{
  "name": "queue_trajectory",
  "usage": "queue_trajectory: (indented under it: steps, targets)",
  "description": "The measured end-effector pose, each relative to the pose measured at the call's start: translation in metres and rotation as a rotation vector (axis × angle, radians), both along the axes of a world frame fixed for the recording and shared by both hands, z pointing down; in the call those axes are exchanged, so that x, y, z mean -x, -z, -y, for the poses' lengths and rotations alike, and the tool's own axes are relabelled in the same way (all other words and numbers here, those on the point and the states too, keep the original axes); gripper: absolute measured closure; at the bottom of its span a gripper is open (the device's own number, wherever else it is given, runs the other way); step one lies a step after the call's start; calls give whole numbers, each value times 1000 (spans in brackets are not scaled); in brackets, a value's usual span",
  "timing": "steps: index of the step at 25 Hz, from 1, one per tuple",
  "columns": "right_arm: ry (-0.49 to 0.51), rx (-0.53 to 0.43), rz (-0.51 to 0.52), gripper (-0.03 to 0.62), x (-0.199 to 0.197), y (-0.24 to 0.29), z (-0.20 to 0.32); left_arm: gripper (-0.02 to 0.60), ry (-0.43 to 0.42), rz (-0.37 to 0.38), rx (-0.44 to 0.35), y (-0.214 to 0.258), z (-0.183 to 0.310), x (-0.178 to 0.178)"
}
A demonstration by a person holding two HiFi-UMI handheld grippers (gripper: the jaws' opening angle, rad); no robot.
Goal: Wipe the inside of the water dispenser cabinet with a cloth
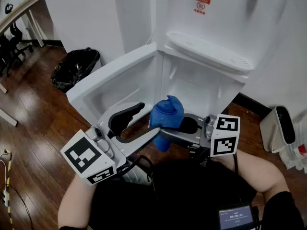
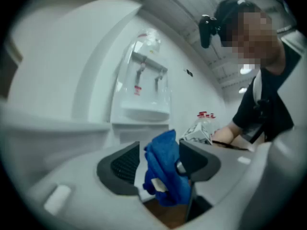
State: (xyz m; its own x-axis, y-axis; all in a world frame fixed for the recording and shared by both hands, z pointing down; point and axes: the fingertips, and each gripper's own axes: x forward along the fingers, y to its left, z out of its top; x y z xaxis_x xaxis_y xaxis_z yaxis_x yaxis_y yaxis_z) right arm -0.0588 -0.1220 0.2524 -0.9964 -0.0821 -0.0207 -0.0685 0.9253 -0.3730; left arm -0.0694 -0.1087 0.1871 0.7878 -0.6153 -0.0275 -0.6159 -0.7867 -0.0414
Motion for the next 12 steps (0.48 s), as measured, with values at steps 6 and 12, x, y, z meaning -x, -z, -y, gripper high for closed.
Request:
queue_trajectory:
  steps: [6,12]
  targets:
    - [-427,-290,-50,444,-23,61,37,321,427,-56,-140,82,-27,127]
    - [-763,-486,57,441,18,176,67,295,630,-82,-23,19,-19,206]
